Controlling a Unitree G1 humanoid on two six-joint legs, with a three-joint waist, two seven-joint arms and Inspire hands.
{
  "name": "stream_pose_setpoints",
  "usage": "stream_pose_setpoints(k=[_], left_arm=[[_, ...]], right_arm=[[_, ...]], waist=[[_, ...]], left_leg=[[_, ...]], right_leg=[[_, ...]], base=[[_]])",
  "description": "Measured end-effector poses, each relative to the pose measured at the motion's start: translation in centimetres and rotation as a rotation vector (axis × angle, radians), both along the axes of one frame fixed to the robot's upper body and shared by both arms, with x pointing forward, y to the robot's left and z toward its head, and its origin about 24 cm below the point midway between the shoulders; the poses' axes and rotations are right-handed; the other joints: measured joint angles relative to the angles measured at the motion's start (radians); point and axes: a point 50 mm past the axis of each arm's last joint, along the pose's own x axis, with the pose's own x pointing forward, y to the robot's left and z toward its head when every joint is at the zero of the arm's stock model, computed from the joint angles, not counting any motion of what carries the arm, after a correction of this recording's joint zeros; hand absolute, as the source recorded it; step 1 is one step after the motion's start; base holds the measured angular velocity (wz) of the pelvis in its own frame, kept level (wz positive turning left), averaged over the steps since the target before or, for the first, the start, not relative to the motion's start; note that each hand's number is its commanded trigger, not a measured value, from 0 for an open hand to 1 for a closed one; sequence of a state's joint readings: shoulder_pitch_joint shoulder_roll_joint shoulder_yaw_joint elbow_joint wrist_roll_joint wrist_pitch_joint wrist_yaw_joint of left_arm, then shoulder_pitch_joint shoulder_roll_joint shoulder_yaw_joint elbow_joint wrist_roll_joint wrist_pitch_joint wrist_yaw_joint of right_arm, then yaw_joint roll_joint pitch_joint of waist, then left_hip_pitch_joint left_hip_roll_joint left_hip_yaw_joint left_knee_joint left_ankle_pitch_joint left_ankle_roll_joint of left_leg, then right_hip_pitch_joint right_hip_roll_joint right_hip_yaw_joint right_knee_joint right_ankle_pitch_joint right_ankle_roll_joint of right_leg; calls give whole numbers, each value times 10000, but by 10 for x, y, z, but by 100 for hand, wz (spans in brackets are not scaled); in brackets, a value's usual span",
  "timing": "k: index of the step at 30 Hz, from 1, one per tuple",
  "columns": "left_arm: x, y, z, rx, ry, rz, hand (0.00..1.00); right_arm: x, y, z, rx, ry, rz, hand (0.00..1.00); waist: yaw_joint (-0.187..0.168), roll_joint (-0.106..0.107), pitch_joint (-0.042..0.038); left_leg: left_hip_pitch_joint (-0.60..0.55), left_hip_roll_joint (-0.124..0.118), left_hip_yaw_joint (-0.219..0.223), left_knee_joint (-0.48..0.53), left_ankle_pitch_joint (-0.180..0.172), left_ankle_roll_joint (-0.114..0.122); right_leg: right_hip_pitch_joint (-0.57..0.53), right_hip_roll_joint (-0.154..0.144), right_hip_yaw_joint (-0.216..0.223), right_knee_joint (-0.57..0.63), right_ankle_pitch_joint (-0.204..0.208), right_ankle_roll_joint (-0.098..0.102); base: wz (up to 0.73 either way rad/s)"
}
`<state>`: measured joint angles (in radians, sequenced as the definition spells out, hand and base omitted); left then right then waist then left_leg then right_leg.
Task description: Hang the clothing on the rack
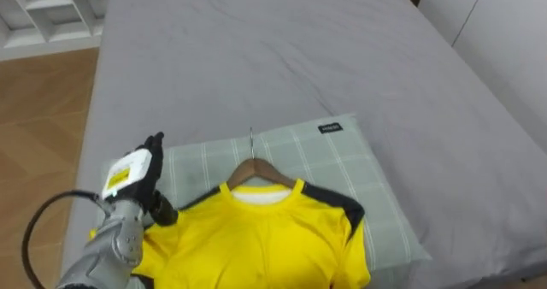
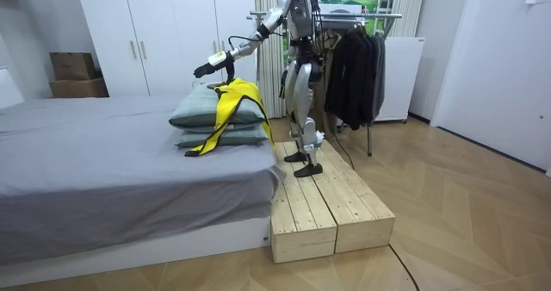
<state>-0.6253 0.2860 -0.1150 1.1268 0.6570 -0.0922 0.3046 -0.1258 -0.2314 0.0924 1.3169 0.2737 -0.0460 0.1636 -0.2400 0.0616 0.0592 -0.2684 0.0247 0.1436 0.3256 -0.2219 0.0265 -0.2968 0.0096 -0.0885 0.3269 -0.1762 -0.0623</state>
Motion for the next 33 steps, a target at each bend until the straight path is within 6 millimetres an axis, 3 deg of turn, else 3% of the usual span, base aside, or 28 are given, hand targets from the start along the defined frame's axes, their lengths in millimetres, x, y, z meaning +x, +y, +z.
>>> stream_pose_setpoints(k=[7, 12, 21, 33], left_arm=[[4, -6, 0, -267, 212, -109, 0], [4, -6, -1, -828, 404, 22, 0], [2, -16, -10, -805, 1296, -666, 0], [-1, -23, -16, -1013, 1774, -905, 0]], right_arm=[[27, 6, 8, -379, -549, 526, 0], [35, 9, 10, -527, -732, 776, 0], [44, 14, 13, -364, -985, 911, 0], [39, 16, 10, -242, -831, 823, 0]], waist=[[-104, -96, 153], [-107, -270, 259], [-270, -289, 256], [-287, -283, 253]], left_leg=[[-1094, 13, 89, 748, -19, 41], [-1380, -40, 162, 904, 29, 123], [-1587, -65, 198, 1161, 41, 158], [-1595, -49, 200, 1353, 37, 165]], right_leg=[[-1041, -84, 24, 635, -59, -4], [-1462, -189, 57, 1078, -164, -5], [-1657, -278, 0, 1337, -193, 2], [-1657, -278, 18, 1497, -220, -6]], base=[[0], [1], [1], [1]])
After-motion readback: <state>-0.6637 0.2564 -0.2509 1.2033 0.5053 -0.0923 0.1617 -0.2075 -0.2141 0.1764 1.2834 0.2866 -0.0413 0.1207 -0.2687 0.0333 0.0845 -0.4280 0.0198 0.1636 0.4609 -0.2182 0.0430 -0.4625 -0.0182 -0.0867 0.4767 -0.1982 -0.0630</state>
